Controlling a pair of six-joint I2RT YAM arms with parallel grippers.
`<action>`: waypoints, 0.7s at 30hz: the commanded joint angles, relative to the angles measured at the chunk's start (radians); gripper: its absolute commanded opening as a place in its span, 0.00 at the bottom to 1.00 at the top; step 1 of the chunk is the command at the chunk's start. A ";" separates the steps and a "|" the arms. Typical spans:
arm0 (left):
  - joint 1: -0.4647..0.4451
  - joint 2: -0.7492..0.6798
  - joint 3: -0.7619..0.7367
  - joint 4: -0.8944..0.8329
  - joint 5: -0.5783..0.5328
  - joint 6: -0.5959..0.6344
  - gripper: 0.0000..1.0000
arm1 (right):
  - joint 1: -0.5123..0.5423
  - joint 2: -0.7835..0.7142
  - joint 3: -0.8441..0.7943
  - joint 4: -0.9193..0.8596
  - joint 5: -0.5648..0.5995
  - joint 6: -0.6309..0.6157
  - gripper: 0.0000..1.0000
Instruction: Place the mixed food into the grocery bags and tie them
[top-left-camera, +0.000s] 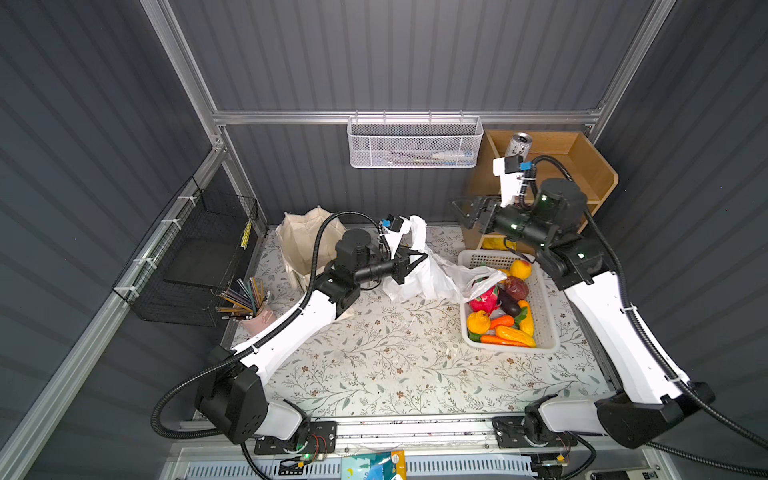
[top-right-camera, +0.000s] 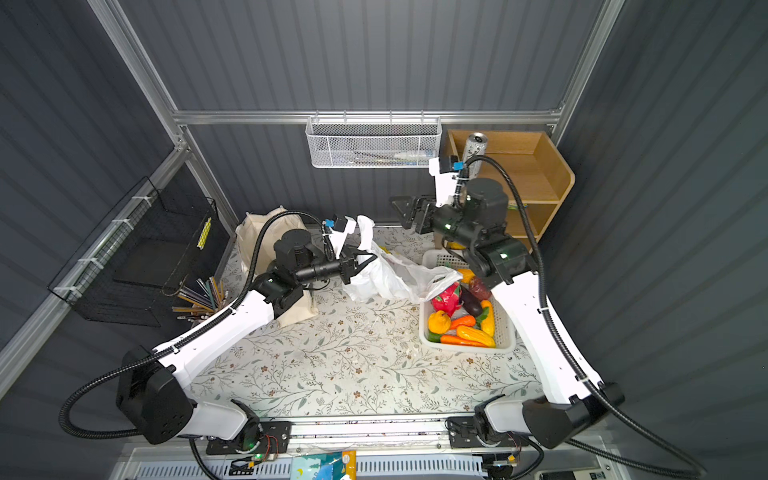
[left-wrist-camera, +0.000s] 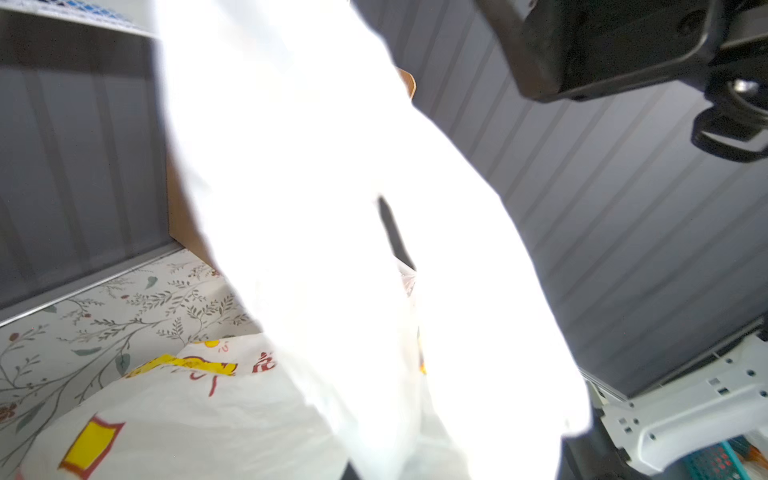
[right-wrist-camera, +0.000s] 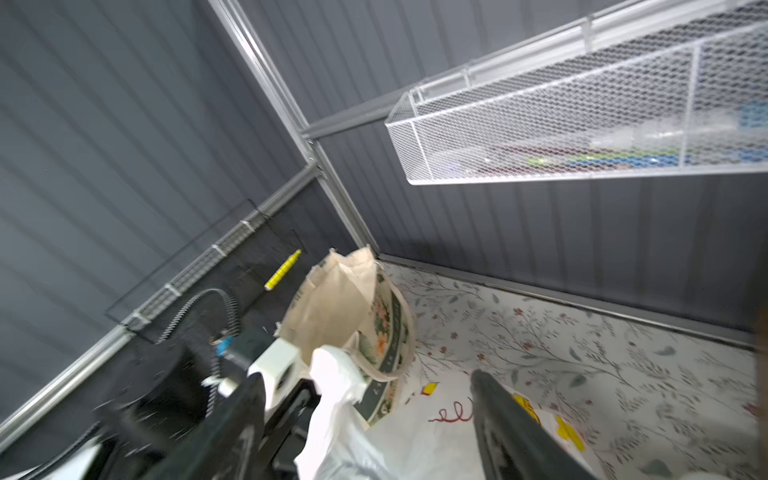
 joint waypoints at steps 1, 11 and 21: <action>0.036 -0.012 0.047 -0.050 0.192 -0.021 0.00 | -0.037 0.022 -0.022 0.076 -0.330 -0.034 0.81; 0.039 0.011 0.125 -0.172 0.324 0.012 0.00 | -0.015 0.174 -0.042 0.249 -0.563 0.113 0.84; 0.038 0.033 0.131 -0.149 0.341 -0.008 0.00 | 0.048 0.239 -0.087 0.375 -0.624 0.207 0.82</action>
